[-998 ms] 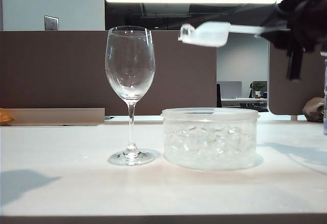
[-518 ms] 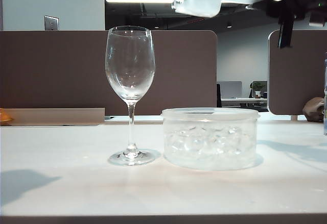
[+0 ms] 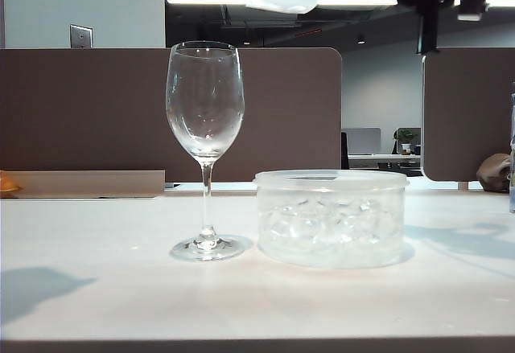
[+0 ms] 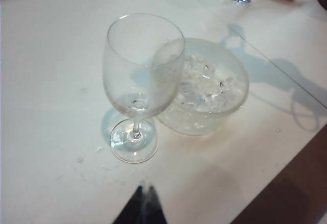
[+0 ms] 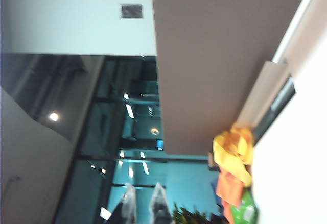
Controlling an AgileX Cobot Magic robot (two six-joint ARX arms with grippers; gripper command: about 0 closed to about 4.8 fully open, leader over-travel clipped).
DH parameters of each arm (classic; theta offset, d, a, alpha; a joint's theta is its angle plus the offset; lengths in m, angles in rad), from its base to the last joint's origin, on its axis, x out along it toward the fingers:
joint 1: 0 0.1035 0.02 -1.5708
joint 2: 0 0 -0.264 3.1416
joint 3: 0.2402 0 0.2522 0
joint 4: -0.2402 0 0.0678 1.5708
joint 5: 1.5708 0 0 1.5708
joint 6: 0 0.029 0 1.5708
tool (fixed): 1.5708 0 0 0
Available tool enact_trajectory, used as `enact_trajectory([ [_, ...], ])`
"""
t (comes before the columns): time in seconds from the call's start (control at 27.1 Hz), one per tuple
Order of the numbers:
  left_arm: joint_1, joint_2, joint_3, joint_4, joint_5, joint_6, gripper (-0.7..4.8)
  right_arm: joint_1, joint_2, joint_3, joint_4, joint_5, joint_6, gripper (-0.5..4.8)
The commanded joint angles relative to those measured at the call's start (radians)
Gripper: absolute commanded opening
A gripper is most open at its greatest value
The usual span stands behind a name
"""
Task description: Pick up an ice shovel filled with ice cubes and pour the ice from the shovel into the glass.
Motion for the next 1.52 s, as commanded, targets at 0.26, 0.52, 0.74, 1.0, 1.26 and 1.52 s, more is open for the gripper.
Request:
enact_trajectory([
  [0.26, 0.001, -0.002, 0.003, 0.011, 0.0, 0.001, -0.05, 0.073, -0.005, 0.057, -0.089, 0.003, -0.135, -0.05],
  [0.52, 0.001, -0.002, 0.003, 0.012, 0.0, 0.001, -0.05, 0.108, -0.004, 0.066, -0.135, 0.039, -0.173, -0.05],
  [0.74, 0.001, -0.002, 0.003, 0.012, 0.0, 0.001, -0.05, 0.119, -0.004, 0.066, -0.163, 0.035, -0.297, -0.05],
  [1.0, 0.001, -0.002, 0.003, 0.012, 0.0, 0.001, -0.05, 0.119, -0.004, 0.067, -0.174, 0.023, -0.357, -0.05],
  [1.26, 0.001, -0.002, 0.003, 0.012, 0.0, 0.001, -0.05, 0.119, -0.005, 0.074, -0.17, 0.016, -0.372, -0.05],
  [1.52, 0.001, -0.002, 0.003, 0.012, 0.0, 0.0, -0.05, 0.119, -0.004, 0.148, -0.209, 0.008, -0.421, -0.05],
])
